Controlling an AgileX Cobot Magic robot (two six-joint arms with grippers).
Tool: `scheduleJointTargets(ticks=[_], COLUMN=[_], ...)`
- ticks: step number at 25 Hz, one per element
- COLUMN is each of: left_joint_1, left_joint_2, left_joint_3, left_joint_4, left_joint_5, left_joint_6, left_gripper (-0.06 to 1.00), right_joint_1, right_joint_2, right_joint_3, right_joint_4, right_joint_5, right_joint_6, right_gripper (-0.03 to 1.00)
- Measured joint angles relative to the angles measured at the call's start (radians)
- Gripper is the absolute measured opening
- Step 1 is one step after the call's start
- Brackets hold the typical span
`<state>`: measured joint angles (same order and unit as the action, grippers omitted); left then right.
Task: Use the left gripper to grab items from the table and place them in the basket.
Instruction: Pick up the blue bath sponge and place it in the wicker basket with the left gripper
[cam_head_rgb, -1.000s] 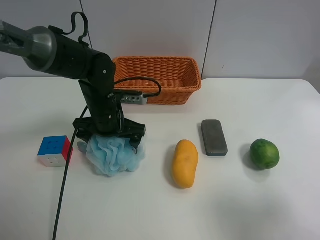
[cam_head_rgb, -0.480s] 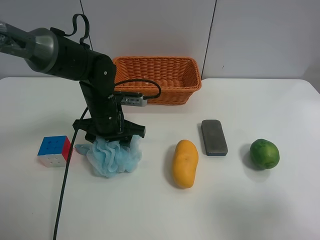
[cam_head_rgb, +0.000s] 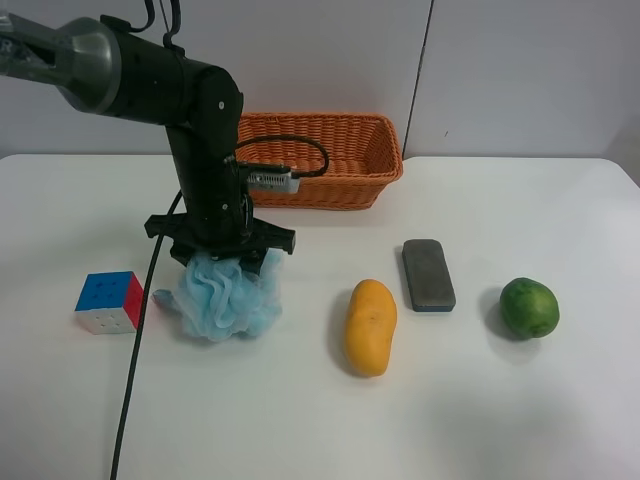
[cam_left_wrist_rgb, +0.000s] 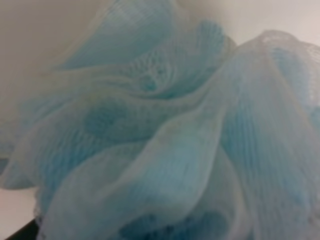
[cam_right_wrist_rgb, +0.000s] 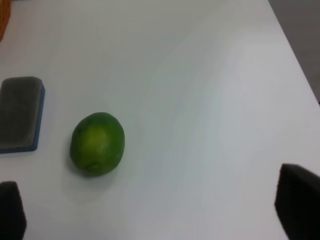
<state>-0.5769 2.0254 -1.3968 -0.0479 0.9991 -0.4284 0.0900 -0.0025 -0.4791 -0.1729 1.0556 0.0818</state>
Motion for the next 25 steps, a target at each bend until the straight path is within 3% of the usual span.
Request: scheduleJointTargets(ticks=[15,25], left_joint_1=[0.000,0.001], left_joint_2=[-0.016,-0.016], left_joint_3=[-0.341,-0.539], left_joint_4=[0.001,0.048], left_joint_5=[0.203,0.202], left_joint_6=[0.037,0.053], left_gripper=[0.44,0.40], right_joint_1=[0.000,0.000], right_joint_2=[0.000,0.000], right_joint_3=[0.000,0.000], right_joint_4=[0.000,0.000], right_joint_5=[0.000,0.000], right_joint_6=[0.000,0.000], right_gripper=[0.99,0.99])
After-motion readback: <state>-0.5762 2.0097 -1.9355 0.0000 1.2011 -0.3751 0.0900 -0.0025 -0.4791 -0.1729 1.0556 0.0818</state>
